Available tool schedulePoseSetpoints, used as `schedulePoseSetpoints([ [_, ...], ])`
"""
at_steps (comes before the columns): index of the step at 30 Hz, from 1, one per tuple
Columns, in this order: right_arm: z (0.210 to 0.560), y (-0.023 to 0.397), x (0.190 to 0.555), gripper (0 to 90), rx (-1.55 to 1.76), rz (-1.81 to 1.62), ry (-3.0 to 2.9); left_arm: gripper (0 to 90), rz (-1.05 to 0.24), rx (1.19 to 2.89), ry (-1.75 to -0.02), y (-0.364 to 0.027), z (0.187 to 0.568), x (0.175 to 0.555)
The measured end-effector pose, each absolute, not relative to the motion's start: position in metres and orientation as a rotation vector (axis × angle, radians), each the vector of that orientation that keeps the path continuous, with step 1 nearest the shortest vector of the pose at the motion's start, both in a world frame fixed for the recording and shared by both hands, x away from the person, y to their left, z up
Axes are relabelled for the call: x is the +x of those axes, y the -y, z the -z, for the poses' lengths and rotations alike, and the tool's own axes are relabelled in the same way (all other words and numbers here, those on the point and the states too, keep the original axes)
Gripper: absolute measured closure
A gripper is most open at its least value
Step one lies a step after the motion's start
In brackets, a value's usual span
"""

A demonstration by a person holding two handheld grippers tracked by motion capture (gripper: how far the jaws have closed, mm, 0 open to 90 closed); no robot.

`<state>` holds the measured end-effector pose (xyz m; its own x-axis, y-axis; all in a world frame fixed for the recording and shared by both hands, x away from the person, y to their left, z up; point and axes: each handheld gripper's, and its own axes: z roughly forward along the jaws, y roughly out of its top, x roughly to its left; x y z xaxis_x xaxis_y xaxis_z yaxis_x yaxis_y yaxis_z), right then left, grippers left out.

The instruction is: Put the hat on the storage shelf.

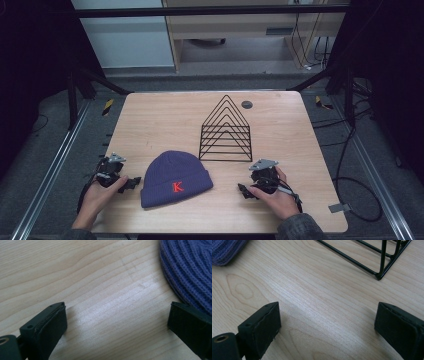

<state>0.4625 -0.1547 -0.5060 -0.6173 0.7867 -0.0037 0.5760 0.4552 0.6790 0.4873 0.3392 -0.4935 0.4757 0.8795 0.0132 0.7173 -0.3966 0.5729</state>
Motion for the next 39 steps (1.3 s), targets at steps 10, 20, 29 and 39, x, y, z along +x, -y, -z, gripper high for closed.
schedulePoseSetpoints([
  [10, 0.496, 0.145, 0.462, 11.3, 1.141, -0.968, -2.418, 4.1, -0.361, 2.112, -1.208, -0.339, 0.461, 0.501],
  [20, 0.469, 0.102, 0.458, 19.8, 1.038, -1.009, -2.488, 7.6, -0.368, 2.141, -1.168, -0.324, 0.429, 0.517],
  [29, 0.469, 0.087, 0.456, 24.0, 1.002, -0.991, -2.522, 12.3, -0.351, 2.129, -1.137, -0.306, 0.414, 0.522],
  [39, 0.474, 0.092, 0.453, 23.8, 1.022, -1.033, -2.486, 21.4, -0.306, 2.256, -1.118, -0.278, 0.436, 0.536],
])
